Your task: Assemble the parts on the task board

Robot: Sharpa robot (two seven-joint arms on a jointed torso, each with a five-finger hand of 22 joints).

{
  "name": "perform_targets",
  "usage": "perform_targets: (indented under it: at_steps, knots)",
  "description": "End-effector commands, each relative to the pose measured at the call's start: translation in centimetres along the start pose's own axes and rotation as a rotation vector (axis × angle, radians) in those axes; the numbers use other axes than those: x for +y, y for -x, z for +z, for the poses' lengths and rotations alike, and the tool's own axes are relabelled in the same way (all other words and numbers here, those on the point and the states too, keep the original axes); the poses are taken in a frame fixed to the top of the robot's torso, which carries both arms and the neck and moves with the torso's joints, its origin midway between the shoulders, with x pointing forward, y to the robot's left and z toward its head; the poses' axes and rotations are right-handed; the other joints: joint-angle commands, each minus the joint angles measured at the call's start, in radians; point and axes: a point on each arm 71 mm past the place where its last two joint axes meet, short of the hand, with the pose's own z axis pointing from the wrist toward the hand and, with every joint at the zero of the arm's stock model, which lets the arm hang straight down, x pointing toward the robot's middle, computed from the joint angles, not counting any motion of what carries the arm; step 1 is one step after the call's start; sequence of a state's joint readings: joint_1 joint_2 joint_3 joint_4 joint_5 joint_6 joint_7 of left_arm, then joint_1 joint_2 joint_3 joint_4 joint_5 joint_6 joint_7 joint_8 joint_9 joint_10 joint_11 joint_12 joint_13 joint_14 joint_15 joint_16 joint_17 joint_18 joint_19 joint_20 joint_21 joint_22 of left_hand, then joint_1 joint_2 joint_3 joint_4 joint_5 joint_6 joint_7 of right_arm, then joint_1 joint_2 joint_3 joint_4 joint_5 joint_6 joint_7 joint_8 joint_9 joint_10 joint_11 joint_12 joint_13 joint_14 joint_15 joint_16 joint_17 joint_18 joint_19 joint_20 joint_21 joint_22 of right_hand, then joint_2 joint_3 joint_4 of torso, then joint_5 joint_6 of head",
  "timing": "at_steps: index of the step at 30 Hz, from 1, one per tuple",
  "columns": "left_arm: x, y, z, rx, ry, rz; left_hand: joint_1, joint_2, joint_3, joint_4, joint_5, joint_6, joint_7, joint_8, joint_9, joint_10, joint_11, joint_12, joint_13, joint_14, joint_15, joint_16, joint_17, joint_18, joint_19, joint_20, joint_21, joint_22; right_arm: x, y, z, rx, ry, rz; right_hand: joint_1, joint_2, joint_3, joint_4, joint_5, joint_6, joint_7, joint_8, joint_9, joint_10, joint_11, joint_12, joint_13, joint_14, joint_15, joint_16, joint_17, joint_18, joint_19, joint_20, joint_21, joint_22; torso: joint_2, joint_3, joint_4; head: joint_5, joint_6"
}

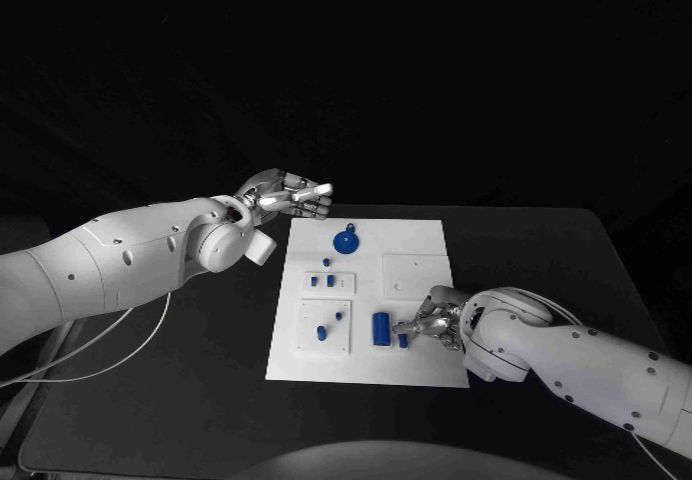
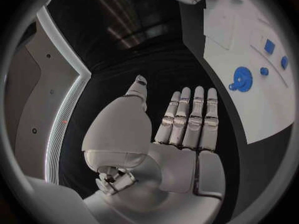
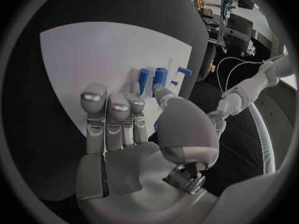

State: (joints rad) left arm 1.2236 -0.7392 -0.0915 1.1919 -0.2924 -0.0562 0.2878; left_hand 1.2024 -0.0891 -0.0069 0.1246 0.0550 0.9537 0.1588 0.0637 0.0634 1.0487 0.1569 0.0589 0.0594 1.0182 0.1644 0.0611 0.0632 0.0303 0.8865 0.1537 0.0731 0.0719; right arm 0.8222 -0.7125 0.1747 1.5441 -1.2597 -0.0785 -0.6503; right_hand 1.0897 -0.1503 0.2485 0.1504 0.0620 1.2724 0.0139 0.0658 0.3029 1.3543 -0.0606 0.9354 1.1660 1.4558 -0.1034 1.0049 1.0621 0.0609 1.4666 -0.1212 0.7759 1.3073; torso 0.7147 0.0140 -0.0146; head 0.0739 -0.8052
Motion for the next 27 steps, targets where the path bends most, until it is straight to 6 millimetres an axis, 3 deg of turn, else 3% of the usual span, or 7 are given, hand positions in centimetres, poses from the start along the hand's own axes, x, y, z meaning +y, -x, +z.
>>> perform_targets:
  at_steps: [1, 7, 12, 18, 27]
  knots:
    - [-0.1, -0.2, 0.0, 0.017, -0.006, 0.0, -0.001, 0.009, -0.002, -0.002, -0.003, -0.004, 0.001, 0.0, 0.0, -0.004, -0.002, 0.0, 0.001, -0.001, 0.003, 0.0, 0.0, 0.012, 0.004, 0.002, 0.005, 0.001, 0.1, 0.1, -0.1, -0.008, 0.015, 0.002, -0.003, -0.01, -0.003, 0.011, 0.001, 0.001, 0.005, -0.002, 0.001, -0.003, 0.005, 0.002, -0.001, 0.0, -0.002, 0.001, 0.001, -0.017, 0.032, -0.006, -0.006, 0.095, 0.0, 0.0001, -0.0001, -0.001, 0.0]
    - [0.0, -0.1, 0.0, 0.016, -0.005, 0.0, -0.001, 0.009, -0.003, -0.003, -0.003, -0.005, 0.001, 0.0, 0.0, -0.004, -0.002, 0.0, 0.001, -0.001, 0.003, 0.0, 0.0, 0.012, 0.004, 0.002, 0.005, 0.001, 0.0, 0.3, -0.3, -0.01, 0.019, -0.004, 0.007, -0.008, -0.004, 0.012, 0.003, 0.001, 0.004, -0.002, 0.003, -0.002, 0.005, 0.003, 0.0, 0.0, -0.002, 0.002, 0.001, -0.017, 0.032, -0.006, -0.004, 0.095, 0.0, 0.0007, 0.0001, -0.001, -0.002]
    - [0.0, -0.1, 0.0, 0.015, -0.004, 0.0, 0.0, 0.01, -0.003, -0.004, -0.003, -0.005, 0.001, 0.001, 0.0, -0.005, -0.002, 0.0, 0.001, -0.001, 0.003, 0.0, 0.0, 0.012, 0.003, 0.002, 0.005, 0.001, -0.3, 0.4, -0.4, 0.008, 0.018, -0.027, 0.058, -0.011, -0.012, -0.077, -0.004, 0.004, 0.003, -0.002, 0.001, -0.003, 0.004, 0.002, 0.0, 0.0, -0.002, 0.001, 0.001, -0.017, 0.031, -0.007, -0.006, 0.095, 0.0, 0.0002, 0.0003, -0.001, -0.002]
    - [0.0, 0.0, -0.1, 0.014, -0.004, 0.001, 0.0, 0.01, -0.003, -0.005, -0.003, -0.005, 0.001, 0.0, 0.0, -0.005, -0.002, 0.0, 0.001, -0.001, 0.003, 0.0, 0.0, 0.012, 0.003, 0.002, 0.005, 0.001, -0.7, 0.1, -0.7, 0.038, 0.021, -0.049, 0.091, -0.011, -0.042, -0.124, -0.009, 0.007, 0.003, -0.002, -0.004, -0.003, 0.004, 0.004, 0.003, 0.0, -0.002, 0.0, 0.002, -0.018, 0.03, -0.006, -0.005, 0.095, 0.0, 0.0001, -0.0011, -0.001, -0.003]
    - [0.0, -0.1, -0.1, 0.016, -0.004, 0.001, 0.0, 0.013, -0.004, -0.008, -0.003, -0.003, 0.001, 0.001, 0.0, -0.004, -0.002, 0.0, 0.001, -0.001, 0.003, 0.0, 0.0, 0.012, 0.003, 0.002, 0.005, 0.001, -1.2, -0.7, -0.9, 0.064, 0.02, -0.058, 0.112, -0.006, -0.051, -0.141, -0.012, 0.012, 0.002, -0.002, -0.01, -0.001, 0.003, 0.006, 0.006, 0.0, -0.003, 0.001, 0.006, -0.02, 0.03, -0.008, -0.003, 0.096, 0.0, 0.0002, 0.0, -0.004, -0.003]
